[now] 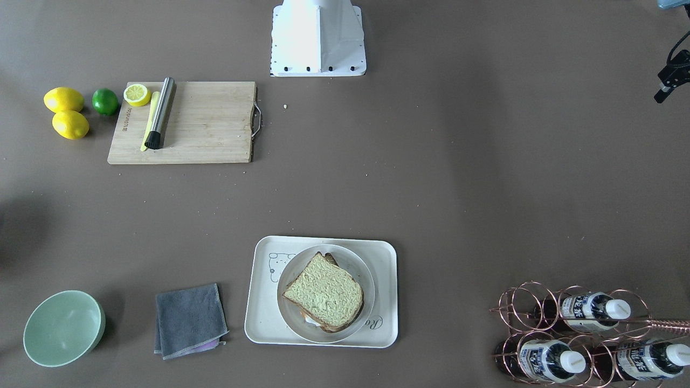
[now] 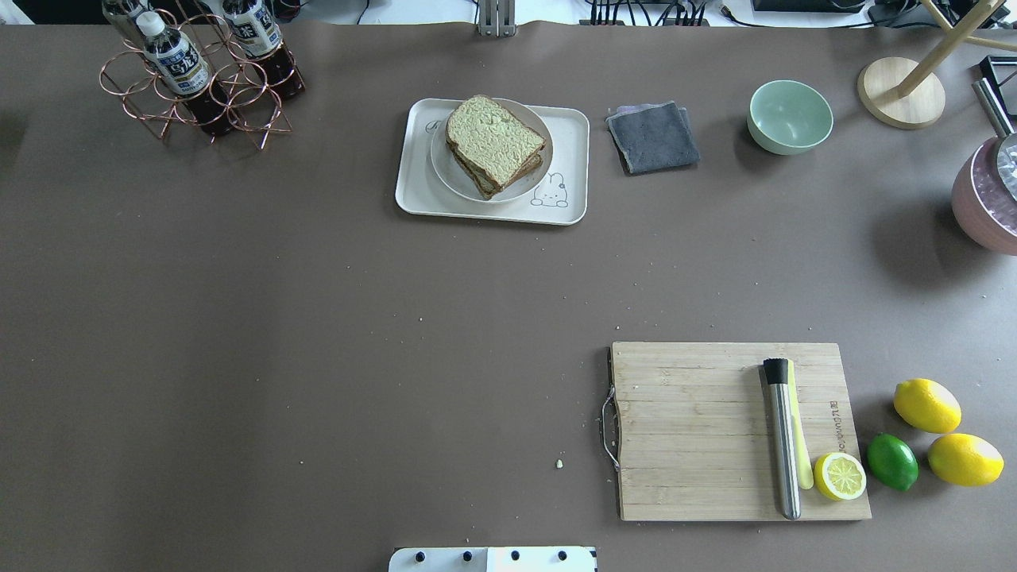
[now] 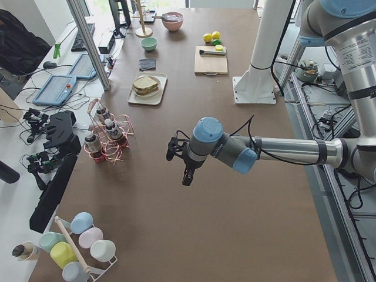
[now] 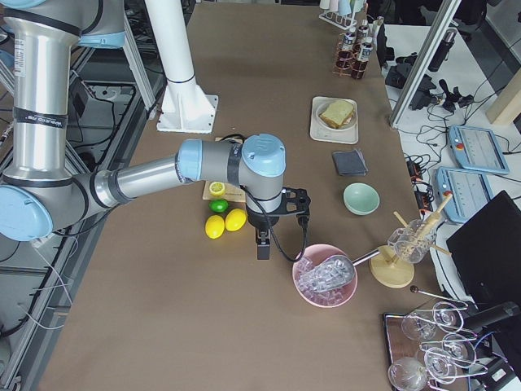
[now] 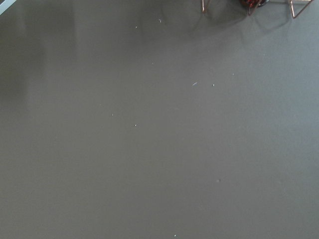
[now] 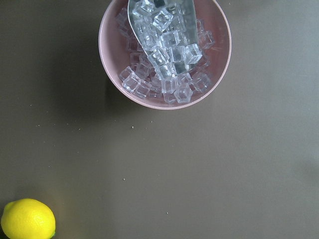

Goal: Make sandwich and place on tray

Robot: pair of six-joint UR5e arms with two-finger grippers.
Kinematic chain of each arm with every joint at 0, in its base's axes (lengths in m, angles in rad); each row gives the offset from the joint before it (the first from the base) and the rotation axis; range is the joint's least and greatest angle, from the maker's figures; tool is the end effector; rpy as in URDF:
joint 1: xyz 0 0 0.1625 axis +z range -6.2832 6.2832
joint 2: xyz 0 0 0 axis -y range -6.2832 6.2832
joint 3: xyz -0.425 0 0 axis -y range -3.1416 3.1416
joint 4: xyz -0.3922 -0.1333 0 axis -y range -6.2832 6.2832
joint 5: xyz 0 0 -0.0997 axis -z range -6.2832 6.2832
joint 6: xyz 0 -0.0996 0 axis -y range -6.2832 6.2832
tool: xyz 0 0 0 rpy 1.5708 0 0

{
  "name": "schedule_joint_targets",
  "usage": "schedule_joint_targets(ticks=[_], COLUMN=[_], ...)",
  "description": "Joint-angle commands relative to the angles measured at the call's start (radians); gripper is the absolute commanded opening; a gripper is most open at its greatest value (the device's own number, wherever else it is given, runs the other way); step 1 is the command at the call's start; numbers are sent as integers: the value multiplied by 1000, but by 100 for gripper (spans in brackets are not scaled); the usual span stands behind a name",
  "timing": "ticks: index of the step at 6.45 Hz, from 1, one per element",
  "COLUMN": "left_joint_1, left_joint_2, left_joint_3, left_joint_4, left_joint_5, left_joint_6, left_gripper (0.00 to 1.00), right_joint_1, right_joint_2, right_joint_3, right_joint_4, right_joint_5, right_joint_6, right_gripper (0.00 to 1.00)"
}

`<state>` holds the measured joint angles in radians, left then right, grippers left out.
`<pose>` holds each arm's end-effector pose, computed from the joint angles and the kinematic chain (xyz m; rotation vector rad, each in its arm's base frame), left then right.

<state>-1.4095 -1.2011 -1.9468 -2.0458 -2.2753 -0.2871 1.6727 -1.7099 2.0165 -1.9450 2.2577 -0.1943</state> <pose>-0.0097 -0.3685 0.5774 0.2957 0.7749 0.0510 0.1114 -0.4000 0.5486 0.0371 -0.6888 -0.0655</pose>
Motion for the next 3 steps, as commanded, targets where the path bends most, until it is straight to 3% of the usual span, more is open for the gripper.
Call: schedule_joint_targets(ticks=[1, 2, 3], left_joint_1=[-66, -151, -208], left_joint_2=[-147, -307, -424], left_joint_3=[-14, -6, 23], left_joint_4=[315, 574, 748], left_joint_5=[109, 165, 186], left_joint_6=[166, 359, 490], left_gripper=[98, 98, 98], right_joint_1=[-1, -1, -1], right_joint_2=[1, -1, 1], right_joint_3=[-1, -1, -1], right_joint_4=[1, 1, 1], right_joint_5=[-7, -12, -14], right_joint_6=[-8, -8, -7], right_gripper=[100, 100, 100])
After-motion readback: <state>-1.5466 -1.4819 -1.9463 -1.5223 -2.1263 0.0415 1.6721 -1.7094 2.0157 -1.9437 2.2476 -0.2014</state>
